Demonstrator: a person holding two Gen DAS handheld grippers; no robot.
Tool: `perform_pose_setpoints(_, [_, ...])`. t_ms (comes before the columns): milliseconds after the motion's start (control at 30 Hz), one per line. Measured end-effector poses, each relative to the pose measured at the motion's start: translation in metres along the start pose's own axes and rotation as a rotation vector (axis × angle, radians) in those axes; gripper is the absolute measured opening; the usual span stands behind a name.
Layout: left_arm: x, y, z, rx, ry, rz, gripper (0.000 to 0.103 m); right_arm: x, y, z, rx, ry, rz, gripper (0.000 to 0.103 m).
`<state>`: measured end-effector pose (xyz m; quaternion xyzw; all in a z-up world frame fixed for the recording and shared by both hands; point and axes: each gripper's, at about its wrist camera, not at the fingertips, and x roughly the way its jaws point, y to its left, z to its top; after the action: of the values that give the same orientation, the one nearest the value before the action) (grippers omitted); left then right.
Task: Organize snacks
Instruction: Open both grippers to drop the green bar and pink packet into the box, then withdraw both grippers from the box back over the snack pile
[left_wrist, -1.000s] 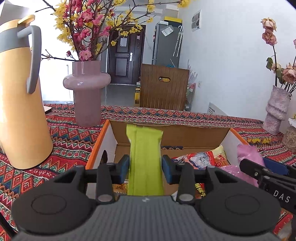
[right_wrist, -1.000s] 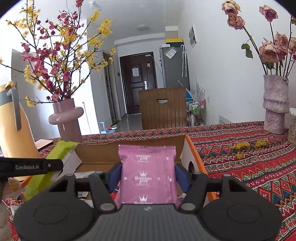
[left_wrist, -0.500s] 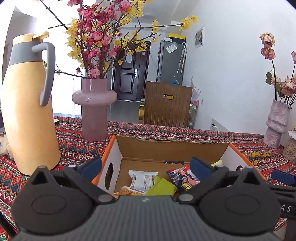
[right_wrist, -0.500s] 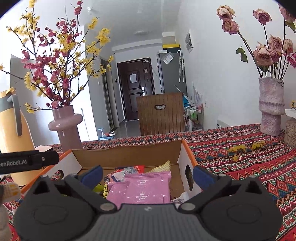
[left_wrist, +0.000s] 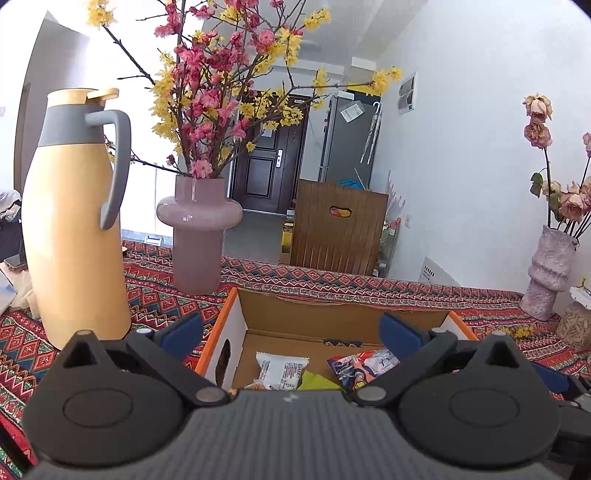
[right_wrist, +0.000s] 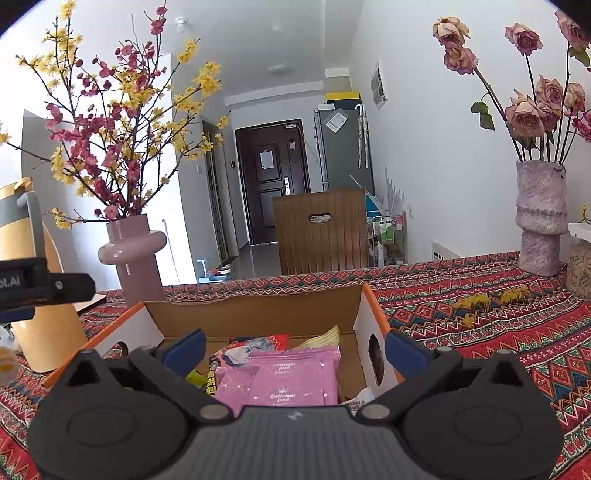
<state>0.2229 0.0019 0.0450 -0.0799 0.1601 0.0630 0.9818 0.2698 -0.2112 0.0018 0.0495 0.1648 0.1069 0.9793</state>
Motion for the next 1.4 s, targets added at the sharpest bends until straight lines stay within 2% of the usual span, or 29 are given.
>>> perform_pose_setpoints(133, [-0.020,0.005,0.000,0.024,0.000,-0.009,0.103,-0.012,0.004,0.005,-0.024,-0.025,-0.010,0.103])
perform_pose_setpoints(367, [-0.043,0.027,-0.010,0.031,0.020,0.024,0.103,-0.040,0.013,0.006,-0.046,-0.037,-0.008,0.103])
perform_pose_setpoints(900, [-0.076,0.081,-0.053,0.025,0.110,0.072,0.103,-0.073,0.032,-0.036,-0.061,0.092,0.006,0.103])
perform_pose_setpoints(1067, [-0.079,0.092,-0.067,0.045,0.132,0.072,0.103,-0.081,0.037,-0.048,-0.066,0.126,0.005,0.103])
perform_pose_setpoints(1267, [-0.074,0.099,-0.089,0.058,0.119,0.052,0.103,-0.084,0.042,-0.061,-0.062,0.174,0.000,0.103])
perform_pose_setpoints(1400, [-0.073,0.097,-0.092,0.073,0.121,0.030,0.103,-0.085,0.048,-0.067,-0.065,0.196,-0.001,0.103])
